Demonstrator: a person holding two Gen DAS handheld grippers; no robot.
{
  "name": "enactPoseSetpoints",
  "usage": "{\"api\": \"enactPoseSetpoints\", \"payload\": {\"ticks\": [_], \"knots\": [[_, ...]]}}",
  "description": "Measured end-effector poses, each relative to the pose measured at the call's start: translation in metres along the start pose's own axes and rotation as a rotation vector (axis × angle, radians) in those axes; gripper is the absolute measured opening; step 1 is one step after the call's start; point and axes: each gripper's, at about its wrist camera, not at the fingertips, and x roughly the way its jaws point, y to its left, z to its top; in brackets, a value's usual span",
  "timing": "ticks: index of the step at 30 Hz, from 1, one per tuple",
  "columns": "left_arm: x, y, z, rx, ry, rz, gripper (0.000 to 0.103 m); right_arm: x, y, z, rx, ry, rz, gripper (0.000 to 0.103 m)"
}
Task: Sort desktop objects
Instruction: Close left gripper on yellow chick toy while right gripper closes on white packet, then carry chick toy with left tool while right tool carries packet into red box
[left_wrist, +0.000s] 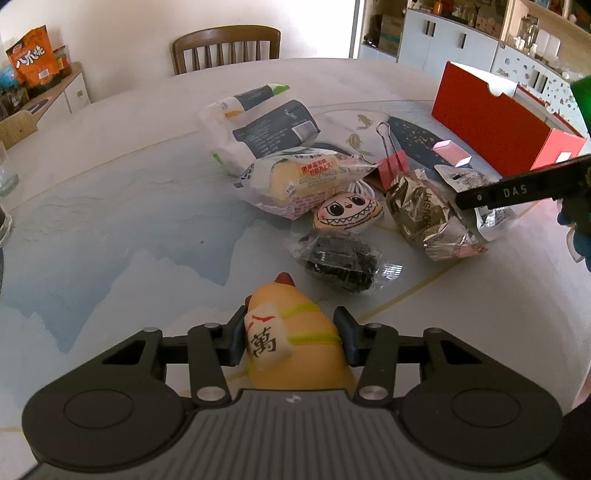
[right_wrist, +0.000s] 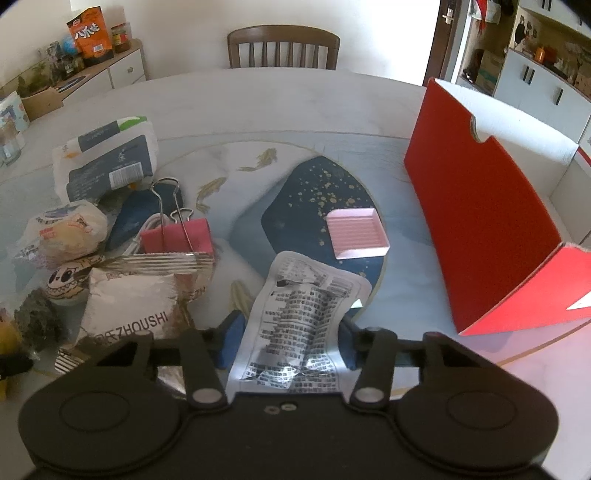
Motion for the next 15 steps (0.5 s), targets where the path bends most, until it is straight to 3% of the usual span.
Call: {"api": "enactPoseSetpoints", "payload": {"ticks": [15], "knots": [[-0.044,-0.027,0.039,0.006,-0.095,-0.008,0.047,-0.062,-0.024,0.01,0.02,-0.069,0.053,0.048]]}}
